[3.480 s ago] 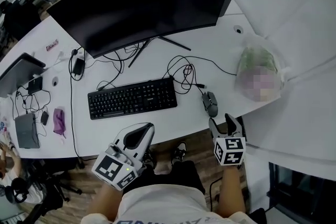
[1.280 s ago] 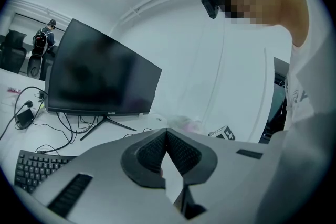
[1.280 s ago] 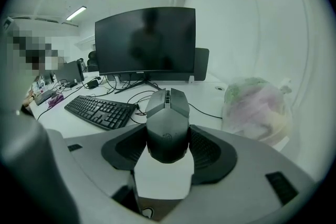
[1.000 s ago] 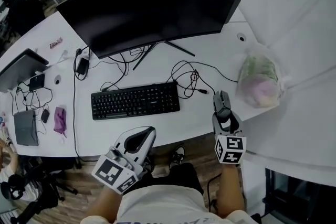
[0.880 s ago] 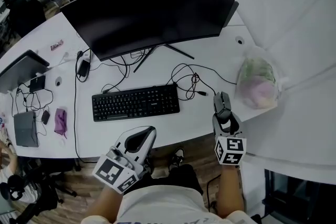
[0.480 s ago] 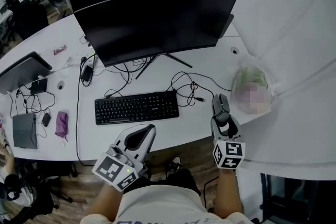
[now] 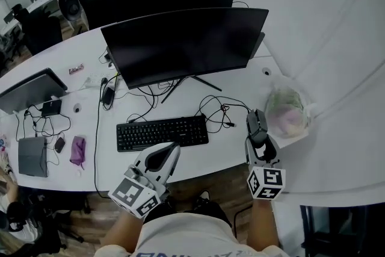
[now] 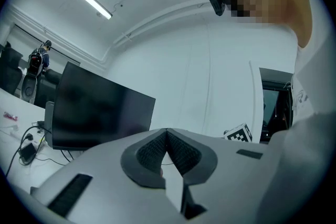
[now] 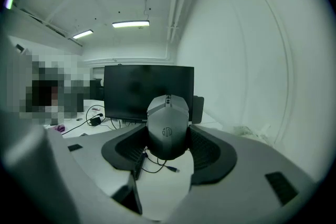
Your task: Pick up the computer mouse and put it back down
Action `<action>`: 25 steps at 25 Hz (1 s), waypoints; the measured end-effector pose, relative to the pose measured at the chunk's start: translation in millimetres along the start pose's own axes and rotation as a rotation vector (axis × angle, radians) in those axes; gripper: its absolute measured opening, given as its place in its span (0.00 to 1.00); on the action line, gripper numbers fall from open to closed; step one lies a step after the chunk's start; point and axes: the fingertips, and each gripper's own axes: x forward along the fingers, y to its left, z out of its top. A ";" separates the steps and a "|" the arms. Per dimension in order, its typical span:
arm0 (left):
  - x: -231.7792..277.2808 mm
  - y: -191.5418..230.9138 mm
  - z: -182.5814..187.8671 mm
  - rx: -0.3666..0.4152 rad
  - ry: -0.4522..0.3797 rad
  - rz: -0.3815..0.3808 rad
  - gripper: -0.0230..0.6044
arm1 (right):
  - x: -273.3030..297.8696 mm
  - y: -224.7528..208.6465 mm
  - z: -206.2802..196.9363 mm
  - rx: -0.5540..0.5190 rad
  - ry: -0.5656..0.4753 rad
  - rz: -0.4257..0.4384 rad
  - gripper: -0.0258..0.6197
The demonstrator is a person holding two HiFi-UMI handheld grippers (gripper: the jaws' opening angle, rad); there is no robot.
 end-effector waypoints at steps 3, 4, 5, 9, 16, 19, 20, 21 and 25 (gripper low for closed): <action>-0.8 1.1 10.2 0.016 -0.024 -0.008 0.04 | -8.2 4.1 19.2 -0.003 -0.050 -0.001 0.45; -0.9 1.4 14.0 0.022 -0.033 -0.010 0.04 | -11.0 5.0 25.9 -0.004 -0.065 -0.002 0.45; -1.0 1.7 18.0 0.028 -0.042 -0.013 0.04 | -14.0 5.7 32.4 -0.006 -0.080 -0.004 0.45; -2.9 2.1 32.0 0.047 -0.071 -0.019 0.04 | -28.1 7.7 55.7 -0.007 -0.135 -0.009 0.45; -9.3 4.2 42.0 0.055 -0.094 -0.012 0.04 | -51.7 13.5 87.6 -0.010 -0.216 0.000 0.45; -11.9 2.5 44.0 0.060 -0.096 -0.012 0.04 | -60.6 16.3 98.5 -0.016 -0.245 0.005 0.45; -12.3 1.9 44.0 0.061 -0.095 -0.012 0.04 | -63.2 17.1 101.0 -0.017 -0.252 0.005 0.45; -12.5 1.8 43.5 0.062 -0.092 -0.011 0.04 | -65.2 18.1 102.8 -0.018 -0.257 0.006 0.45; -13.2 2.9 40.4 0.061 -0.079 -0.008 0.04 | -67.4 22.6 103.4 -0.016 -0.261 0.013 0.45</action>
